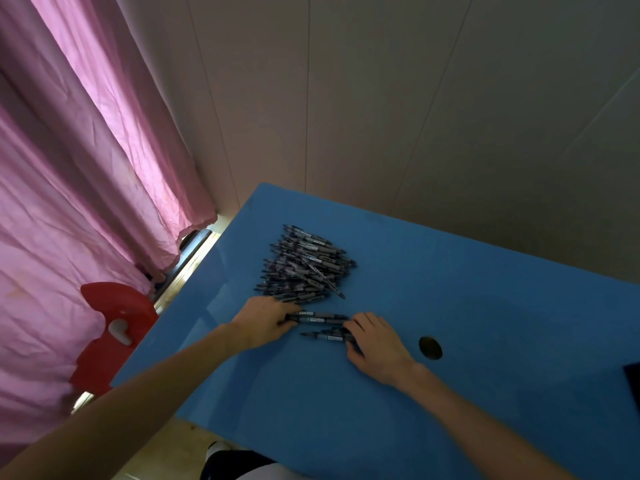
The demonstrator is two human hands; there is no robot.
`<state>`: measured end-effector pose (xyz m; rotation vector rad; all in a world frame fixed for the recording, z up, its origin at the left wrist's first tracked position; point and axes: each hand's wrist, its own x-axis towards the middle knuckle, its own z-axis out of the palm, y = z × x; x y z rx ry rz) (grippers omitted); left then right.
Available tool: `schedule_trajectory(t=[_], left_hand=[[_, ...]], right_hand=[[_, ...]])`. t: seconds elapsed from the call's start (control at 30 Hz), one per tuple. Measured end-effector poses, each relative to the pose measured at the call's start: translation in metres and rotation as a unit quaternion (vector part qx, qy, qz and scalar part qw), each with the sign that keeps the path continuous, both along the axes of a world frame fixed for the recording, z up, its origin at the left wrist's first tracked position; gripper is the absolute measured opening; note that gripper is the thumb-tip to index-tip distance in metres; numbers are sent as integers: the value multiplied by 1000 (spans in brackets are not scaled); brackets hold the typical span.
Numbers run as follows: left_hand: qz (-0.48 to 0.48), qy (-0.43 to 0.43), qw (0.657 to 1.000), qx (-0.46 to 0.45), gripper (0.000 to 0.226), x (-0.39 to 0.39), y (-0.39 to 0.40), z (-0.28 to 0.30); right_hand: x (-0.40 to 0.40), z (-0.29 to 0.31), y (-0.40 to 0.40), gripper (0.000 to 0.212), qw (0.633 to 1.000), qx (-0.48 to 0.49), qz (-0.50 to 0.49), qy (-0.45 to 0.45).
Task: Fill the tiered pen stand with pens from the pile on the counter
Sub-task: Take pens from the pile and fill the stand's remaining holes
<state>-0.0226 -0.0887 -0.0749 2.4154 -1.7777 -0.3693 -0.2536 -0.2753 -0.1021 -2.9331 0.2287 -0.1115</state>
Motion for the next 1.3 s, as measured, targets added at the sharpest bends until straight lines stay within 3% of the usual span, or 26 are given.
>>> schedule_trajectory(t=[0.23, 0.53, 0.77, 0.93, 1.0, 1.17, 1.23, 1.3], left_hand=[[0, 43, 999, 24, 38, 12, 25, 11], [17, 81, 996, 20, 45, 23, 60, 17], [24, 90, 996, 16, 51, 29, 80, 18], [29, 76, 997, 4, 59, 29, 84, 19], [29, 72, 997, -3, 61, 27, 85, 21], [32, 61, 998, 2, 62, 21, 85, 29], [37, 48, 997, 39, 62, 21, 85, 25], [54, 55, 996, 52, 62, 20, 85, 20]], right_hand=[[-9, 3, 3, 34, 999, 10, 39, 24], [-24, 0, 14, 29, 998, 39, 44, -11], [-18, 3, 32, 24, 981, 162, -89, -65], [0, 9, 41, 26, 986, 137, -76, -62], [3, 15, 43, 36, 991, 123, -52, -26], [-6, 32, 46, 101, 990, 24, 13, 135], [-8, 32, 48, 104, 989, 3, 16, 145], [-8, 28, 48, 88, 992, 3, 19, 122]])
